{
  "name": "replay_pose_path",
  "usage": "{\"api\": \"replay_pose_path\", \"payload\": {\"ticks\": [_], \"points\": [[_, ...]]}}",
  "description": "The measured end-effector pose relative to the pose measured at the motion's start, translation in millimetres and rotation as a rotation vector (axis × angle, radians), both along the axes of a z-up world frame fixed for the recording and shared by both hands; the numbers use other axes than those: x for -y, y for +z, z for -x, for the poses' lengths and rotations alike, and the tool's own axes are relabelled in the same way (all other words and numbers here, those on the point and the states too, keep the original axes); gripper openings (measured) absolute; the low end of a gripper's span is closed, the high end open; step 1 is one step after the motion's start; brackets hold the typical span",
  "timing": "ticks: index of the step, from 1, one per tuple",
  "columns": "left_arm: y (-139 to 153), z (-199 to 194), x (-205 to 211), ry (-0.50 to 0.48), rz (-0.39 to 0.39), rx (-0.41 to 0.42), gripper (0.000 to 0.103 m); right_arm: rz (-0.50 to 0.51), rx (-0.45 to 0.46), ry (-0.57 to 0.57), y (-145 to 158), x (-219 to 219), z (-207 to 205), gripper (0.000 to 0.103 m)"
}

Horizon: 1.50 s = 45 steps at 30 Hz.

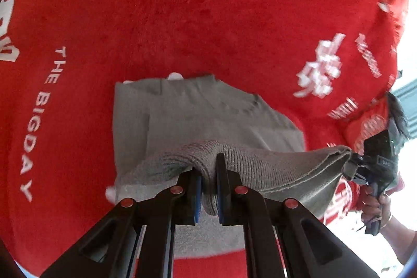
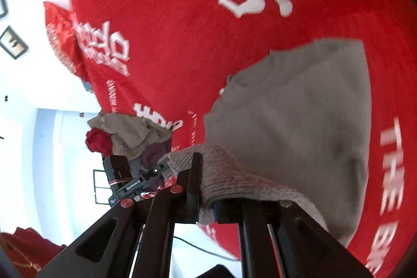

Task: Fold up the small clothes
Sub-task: 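Lift the hem with both tools and fold it up toward the collar, then open both tools and release the folded hem onto the sweater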

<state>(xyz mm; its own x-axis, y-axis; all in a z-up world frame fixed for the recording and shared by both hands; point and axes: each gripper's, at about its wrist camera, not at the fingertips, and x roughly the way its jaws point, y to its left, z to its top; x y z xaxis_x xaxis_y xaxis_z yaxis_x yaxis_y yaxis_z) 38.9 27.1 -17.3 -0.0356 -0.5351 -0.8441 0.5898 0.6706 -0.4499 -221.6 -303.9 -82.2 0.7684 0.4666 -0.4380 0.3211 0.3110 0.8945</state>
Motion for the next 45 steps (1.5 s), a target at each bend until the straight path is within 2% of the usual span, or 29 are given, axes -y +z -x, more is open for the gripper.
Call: {"api": "replay_pose_path", "payload": {"ticks": [6,11,12,13,15,17,18,19,20,21,22,23,26,28,30,32,35,36,37,40,45], "points": [[-52.1,-35.6,43.6,0.071,-0.08,-0.014,0.01,-0.003,-0.109,0.042,-56.1,49.9,-55.7,0.007],[-80.7,-52.5,56.3,0.139,-0.167,-0.008,0.01,0.017,-0.193,0.103,-93.3,69.7,-86.8,0.007],[-84.7,-54.8,56.7,0.148,-0.181,-0.019,0.012,0.013,-0.208,0.11,-99.7,71.4,-91.4,0.007],[-88.0,-56.4,56.9,0.156,-0.2,-0.025,0.024,0.011,-0.227,0.116,-106.1,71.8,-94.7,0.008],[-87.8,-56.1,56.6,0.161,-0.221,-0.016,0.031,0.016,-0.261,0.121,-113.9,71.0,-98.6,0.011],[-82.0,-52.2,58.7,0.139,-0.268,0.015,0.031,0.013,-0.275,0.112,-113.8,70.7,-97.9,0.013],[-76.7,-49.2,59.8,0.12,-0.292,0.038,0.031,0.022,-0.271,0.098,-110.3,70.9,-95.5,0.023],[-72.7,-47.3,60.3,0.111,-0.303,0.054,0.031,0.039,-0.268,0.082,-105.5,71.6,-92.4,0.039],[-65.4,-44.2,59.7,0.1,-0.317,0.084,0.031,0.055,-0.267,0.06,-99.7,72.6,-88.6,0.047],[-57.1,-41.3,57.7,0.093,-0.321,0.107,0.042,0.066,-0.262,0.03,-92.4,74.6,-83.2,0.053],[-49.7,-39.0,54.8,0.095,-0.316,0.125,0.061,0.072,-0.258,0.009,-85.9,76.0,-78.1,0.053],[-43.0,-37.3,52.7,0.1,-0.309,0.147,0.065,0.077,-0.257,-0.009,-79.3,76.9,-72.8,0.053],[-29.5,-30.5,49.3,0.082,-0.314,0.185,0.065,0.079,-0.236,-0.011,-66.3,75.1,-62.0,0.053],[-33.2,-26.0,54.9,0.047,-0.325,0.186,0.065,0.078,-0.234,0.018,-64.6,71.7,-60.0,0.053],[-50.5,-17.7,68.6,-0.022,-0.361,0.181,0.065,0.077,-0.252,0.051,-73.0,67.4,-65.3,0.053],[-70.0,-14.3,85.2,-0.049,-0.387,0.169,0.065,0.088,-0.285,0.068,-85.0,64.2,-73.4,0.053],[-98.4,-21.6,98.2,-0.018,-0.463,0.221,0.065,0.158,-0.346,0.072,-97.2,64.4,-84.7,0.053],[-102.2,-28.6,98.2,0.004,-0.462,0.224,0.065,0.194,-0.356,0.058,-97.4,67.3,-87.4,0.047],[-102.9,-40.1,96.3,0.04,-0.458,0.214,0.065,0.219,-0.361,0.038,-95.8,72.1,-87.5,0.046],[-87.9,-54.3,87.2,0.074,-0.482,0.248,0.065,0.316,-0.392,-0.01,-80.0,84.5,-85.8,0.048],[-56.6,-42.9,40.7,-0.005,-0.491,0.217,0.065,0.276,-0.326,0.044,-55.4,72.9,-57.5,0.048]]}}
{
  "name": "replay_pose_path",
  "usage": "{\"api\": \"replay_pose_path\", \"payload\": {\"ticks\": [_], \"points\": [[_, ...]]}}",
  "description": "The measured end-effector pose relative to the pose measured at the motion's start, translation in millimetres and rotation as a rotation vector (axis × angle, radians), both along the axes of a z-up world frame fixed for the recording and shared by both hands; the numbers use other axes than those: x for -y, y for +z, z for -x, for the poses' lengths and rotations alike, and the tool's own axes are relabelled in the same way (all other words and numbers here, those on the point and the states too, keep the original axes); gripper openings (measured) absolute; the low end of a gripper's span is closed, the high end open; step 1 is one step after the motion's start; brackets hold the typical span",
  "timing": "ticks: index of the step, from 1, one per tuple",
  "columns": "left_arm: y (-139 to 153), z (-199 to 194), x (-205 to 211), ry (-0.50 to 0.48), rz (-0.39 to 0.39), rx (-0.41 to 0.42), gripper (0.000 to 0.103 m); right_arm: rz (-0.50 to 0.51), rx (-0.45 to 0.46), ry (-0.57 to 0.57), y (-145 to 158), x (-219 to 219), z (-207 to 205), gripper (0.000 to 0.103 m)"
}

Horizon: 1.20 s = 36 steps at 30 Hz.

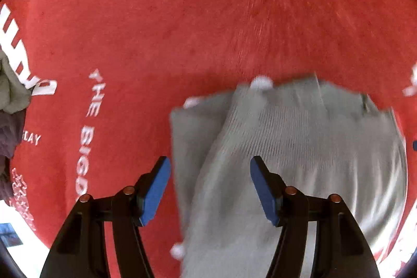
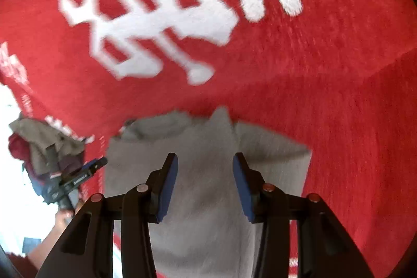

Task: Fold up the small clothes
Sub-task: 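Open both tools and release the folded hem onto the sweater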

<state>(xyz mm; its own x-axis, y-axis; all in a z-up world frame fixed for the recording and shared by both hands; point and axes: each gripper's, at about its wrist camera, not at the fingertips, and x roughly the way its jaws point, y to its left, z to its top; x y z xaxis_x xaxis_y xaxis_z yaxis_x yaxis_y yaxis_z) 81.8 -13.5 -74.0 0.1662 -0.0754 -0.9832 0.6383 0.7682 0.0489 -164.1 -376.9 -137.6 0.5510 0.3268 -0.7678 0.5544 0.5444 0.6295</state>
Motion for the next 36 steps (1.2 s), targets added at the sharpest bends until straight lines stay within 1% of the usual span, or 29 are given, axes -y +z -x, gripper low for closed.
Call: {"api": "replay_pose_path", "payload": {"ticks": [2,5,6,9,13,15,17,19,21,22,23,24,25,26,27,29,30,31,32,34,36], "points": [[2.2,15.7,-22.2,-0.013,-0.01,-0.034,0.065,-0.029,-0.013,0.009,1.6,-17.1,19.2,0.049],[-2.9,38.0,-57.9,-0.001,-0.009,-0.108,0.065,-0.093,-0.048,-0.04,-4.1,-45.6,57.3,0.049],[-5.5,46.0,-72.2,0.007,-0.005,-0.14,0.065,-0.108,-0.067,-0.069,-6.4,-56.4,70.8,0.049],[-12.8,64.5,-96.3,0.02,0.002,-0.192,0.065,-0.155,-0.106,-0.166,-14.7,-86.7,113.5,0.049],[-21.2,77.2,-118.1,0.012,0.045,-0.25,0.065,-0.232,-0.12,-0.311,-25.1,-124.0,157.0,0.049],[-22.0,78.2,-117.6,-0.009,0.093,-0.282,0.065,-0.289,-0.097,-0.388,-36.3,-143.2,168.0,0.05],[-26.5,78.1,-115.8,-0.026,0.131,-0.303,0.065,-0.314,-0.077,-0.42,-45.9,-153.8,168.9,0.05],[-32.8,77.5,-110.7,-0.045,0.178,-0.344,0.065,-0.333,-0.057,-0.452,-55.7,-159.9,165.1,0.05],[-34.2,74.4,-101.5,-0.065,0.2,-0.364,0.065,-0.347,-0.034,-0.487,-62.6,-159.9,164.6,0.05],[-37.0,75.5,-98.3,-0.081,0.195,-0.367,0.064,-0.349,-0.018,-0.504,-64.1,-160.6,160.7,0.05],[-39.5,71.5,-96.7,-0.085,0.192,-0.369,0.059,-0.356,-0.004,-0.527,-65.1,-161.5,154.5,0.05],[-42.2,71.4,-96.0,-0.089,0.184,-0.378,0.037,-0.366,-0.002,-0.546,-65.2,-161.4,152.0,0.05],[-44.4,69.7,-95.4,-0.09,0.174,-0.372,0.024,-0.385,-0.009,-0.57,-66.3,-160.1,150.9,0.04],[-44.4,67.7,-96.4,-0.093,0.168,-0.36,0.019,-0.387,-0.027,-0.576,-65.3,-158.8,148.6,0.025],[-43.7,65.3,-98.4,-0.089,0.174,-0.367,0.012,-0.373,-0.051,-0.565,-62.0,-156.9,146.6,0.008],[-38.8,66.1,-101.8,-0.093,0.178,-0.363,0.012,-0.295,-0.074,-0.486,-46.1,-154.0,137.5,0.008],[-35.9,70.1,-102.5,-0.116,0.171,-0.346,0.012,-0.246,-0.081,-0.434,-35.5,-152.8,134.2,0.008],[-35.2,73.4,-105.4,-0.133,0.161,-0.333,0.012,-0.213,-0.084,-0.401,-27.3,-151.8,131.4,0.008],[-37.2,80.5,-105.3,-0.163,0.131,-0.308,0.012,-0.186,-0.087,-0.376,-21.0,-149.9,129.9,0.008],[-41.5,87.2,-114.7,-0.178,0.104,-0.289,0.012,-0.157,-0.118,-0.349,-22.6,-147.0,128.3,0.008],[-41.9,89.7,-116.7,-0.174,0.114,-0.265,0.012,-0.12,-0.182,-0.302,-36.4,-147.0,124.0,0.008]]}}
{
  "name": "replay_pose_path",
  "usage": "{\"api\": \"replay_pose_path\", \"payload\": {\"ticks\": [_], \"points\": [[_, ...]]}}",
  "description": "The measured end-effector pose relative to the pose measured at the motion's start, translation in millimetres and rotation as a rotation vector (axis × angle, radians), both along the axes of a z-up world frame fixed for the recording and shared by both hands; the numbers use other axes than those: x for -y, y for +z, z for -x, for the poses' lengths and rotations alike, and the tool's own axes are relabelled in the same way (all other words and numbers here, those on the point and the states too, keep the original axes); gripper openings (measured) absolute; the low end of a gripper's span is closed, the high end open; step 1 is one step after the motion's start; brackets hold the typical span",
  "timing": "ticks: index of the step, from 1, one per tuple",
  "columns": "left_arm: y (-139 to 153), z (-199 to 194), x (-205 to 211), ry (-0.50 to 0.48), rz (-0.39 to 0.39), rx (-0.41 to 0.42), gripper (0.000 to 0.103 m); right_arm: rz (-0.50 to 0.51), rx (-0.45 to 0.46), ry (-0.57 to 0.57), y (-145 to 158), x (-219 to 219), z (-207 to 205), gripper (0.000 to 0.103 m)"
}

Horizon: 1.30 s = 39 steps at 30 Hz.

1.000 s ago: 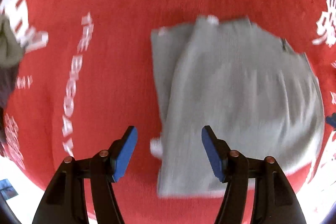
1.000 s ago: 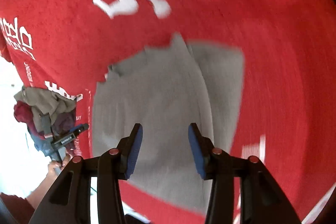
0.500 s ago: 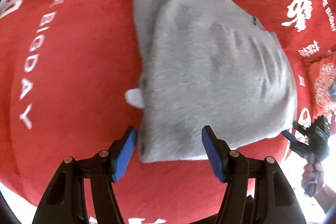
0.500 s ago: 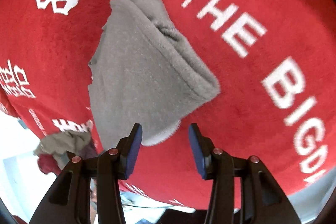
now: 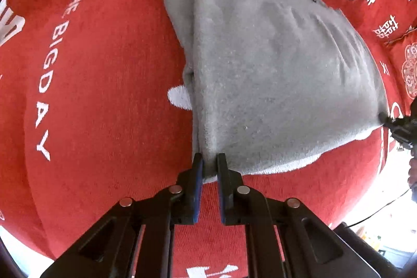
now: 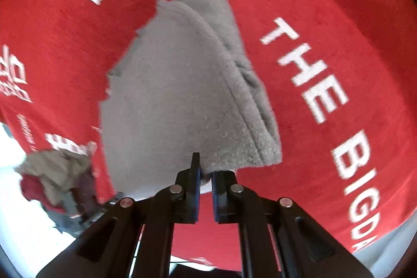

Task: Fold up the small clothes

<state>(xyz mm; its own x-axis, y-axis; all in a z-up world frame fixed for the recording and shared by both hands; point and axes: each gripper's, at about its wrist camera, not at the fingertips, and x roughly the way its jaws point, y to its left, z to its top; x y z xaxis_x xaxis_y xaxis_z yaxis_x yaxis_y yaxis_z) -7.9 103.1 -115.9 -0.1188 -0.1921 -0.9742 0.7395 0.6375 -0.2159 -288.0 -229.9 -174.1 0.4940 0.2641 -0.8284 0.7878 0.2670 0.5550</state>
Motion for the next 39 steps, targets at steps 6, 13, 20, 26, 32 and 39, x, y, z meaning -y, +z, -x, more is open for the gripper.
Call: {"api": "replay_pose_path", "payload": {"ticks": [6,13,20,26,32,39], "points": [[11.0,4.6,-15.1,0.054,-0.068,0.102,0.053,0.02,-0.026,0.048,-8.7,-3.3,5.5,0.01],[24.3,7.7,-32.8,0.158,-0.097,0.12,0.084,0.037,-0.055,0.161,31.6,-32.3,-14.2,0.04],[20.4,11.1,-42.1,0.263,-0.095,0.082,0.098,-0.102,0.105,0.276,32.2,-103.8,-75.9,0.045],[12.3,5.0,-67.1,0.384,-0.097,0.021,0.098,-0.236,0.169,0.327,-7.1,-159.6,-140.6,0.045],[6.6,-3.5,-95.0,0.519,-0.052,-0.068,0.098,-0.338,0.198,0.207,-32.0,-176.3,-160.7,0.046],[3.5,-2.1,-108.6,0.546,-0.054,-0.064,0.098,-0.391,0.245,0.118,-43.9,-183.9,-182.7,0.048]]}}
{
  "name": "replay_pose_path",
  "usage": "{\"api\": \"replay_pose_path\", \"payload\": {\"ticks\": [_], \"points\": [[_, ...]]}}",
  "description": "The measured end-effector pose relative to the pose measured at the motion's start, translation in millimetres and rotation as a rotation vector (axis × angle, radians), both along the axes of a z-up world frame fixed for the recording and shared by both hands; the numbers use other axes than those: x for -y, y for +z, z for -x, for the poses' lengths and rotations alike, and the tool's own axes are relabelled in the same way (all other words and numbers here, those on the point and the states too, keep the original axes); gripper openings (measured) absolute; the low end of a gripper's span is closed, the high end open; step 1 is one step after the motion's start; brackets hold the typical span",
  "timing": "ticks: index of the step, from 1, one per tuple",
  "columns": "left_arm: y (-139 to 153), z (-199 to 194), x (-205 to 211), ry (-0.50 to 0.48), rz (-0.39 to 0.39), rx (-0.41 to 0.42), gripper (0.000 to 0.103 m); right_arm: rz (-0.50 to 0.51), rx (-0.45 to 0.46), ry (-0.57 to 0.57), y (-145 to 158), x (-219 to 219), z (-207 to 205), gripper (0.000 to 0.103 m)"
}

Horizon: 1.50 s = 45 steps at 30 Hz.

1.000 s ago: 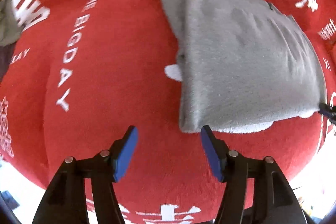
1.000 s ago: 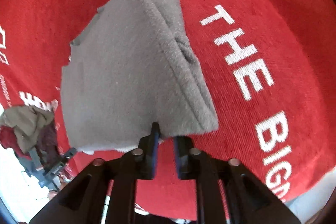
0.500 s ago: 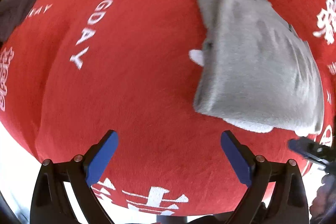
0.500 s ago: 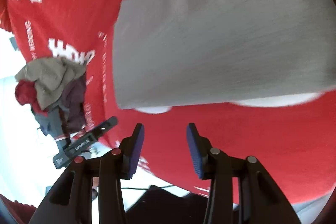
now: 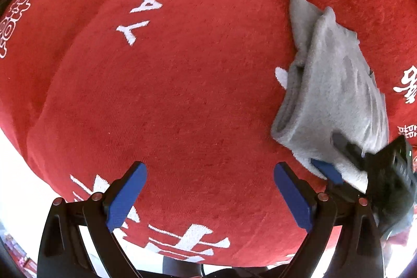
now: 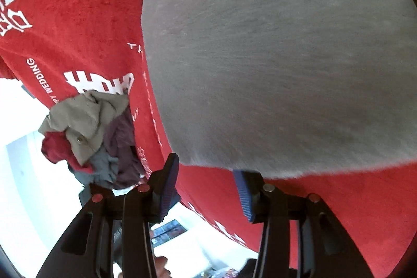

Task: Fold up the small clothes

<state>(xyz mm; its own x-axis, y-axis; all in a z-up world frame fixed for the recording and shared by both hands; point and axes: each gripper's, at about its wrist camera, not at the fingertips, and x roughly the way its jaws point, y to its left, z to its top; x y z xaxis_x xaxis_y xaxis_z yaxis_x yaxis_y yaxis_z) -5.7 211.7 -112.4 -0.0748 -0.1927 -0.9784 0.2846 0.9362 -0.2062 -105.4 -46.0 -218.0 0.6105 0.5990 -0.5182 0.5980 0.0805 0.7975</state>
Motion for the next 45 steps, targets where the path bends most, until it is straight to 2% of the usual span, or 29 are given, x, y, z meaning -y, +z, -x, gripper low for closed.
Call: {"api": "replay_pose_path", "payload": {"ticks": [3,5,6,9,12,16,19,20,22,24,35,42,45], "points": [[4.6,1.0,-6.9,-0.008,-0.005,0.013,0.098,-0.053,0.001,-0.027,-2.8,0.2,-10.2,0.047],[9.9,-0.1,-11.5,-0.002,-0.011,0.022,0.098,-0.072,0.014,-0.027,-1.7,-0.6,-13.2,0.028],[12.0,1.2,-13.1,0.0,-0.014,0.027,0.098,-0.066,0.023,-0.01,1.3,-3.0,-15.9,0.008],[17.4,0.5,-14.0,0.001,-0.013,0.06,0.098,0.001,0.042,0.039,13.9,-7.8,-20.5,0.009],[10.7,-0.2,-10.7,-0.006,-0.011,0.037,0.098,0.049,0.002,0.113,11.5,-12.6,-24.6,0.009],[9.2,2.2,-5.3,-0.024,0.013,0.021,0.098,0.116,-0.041,0.322,14.1,-30.2,-31.0,0.011],[11.2,5.2,1.5,-0.05,0.012,0.025,0.098,0.177,-0.047,0.415,24.8,-38.5,-23.2,0.017],[11.6,6.4,4.8,-0.058,0.01,0.024,0.098,0.19,-0.045,0.425,28.7,-39.3,-19.0,0.019],[12.7,8.8,9.9,-0.071,0.003,0.025,0.098,0.208,-0.052,0.424,34.9,-36.1,-7.7,0.033],[13.0,10.7,18.2,-0.09,-0.01,0.032,0.098,0.221,-0.06,0.406,41.6,-26.7,4.6,0.041],[13.7,22.4,54.2,-0.188,-0.062,0.051,0.098,0.39,-0.119,0.381,65.0,36.1,49.4,0.046],[3.9,25.1,92.0,-0.223,-0.082,0.047,0.098,0.47,-0.114,0.416,77.4,48.3,55.1,0.046],[4.3,26.1,99.0,-0.218,-0.065,0.039,0.098,0.526,-0.112,0.421,85.3,52.2,54.7,0.046]]}}
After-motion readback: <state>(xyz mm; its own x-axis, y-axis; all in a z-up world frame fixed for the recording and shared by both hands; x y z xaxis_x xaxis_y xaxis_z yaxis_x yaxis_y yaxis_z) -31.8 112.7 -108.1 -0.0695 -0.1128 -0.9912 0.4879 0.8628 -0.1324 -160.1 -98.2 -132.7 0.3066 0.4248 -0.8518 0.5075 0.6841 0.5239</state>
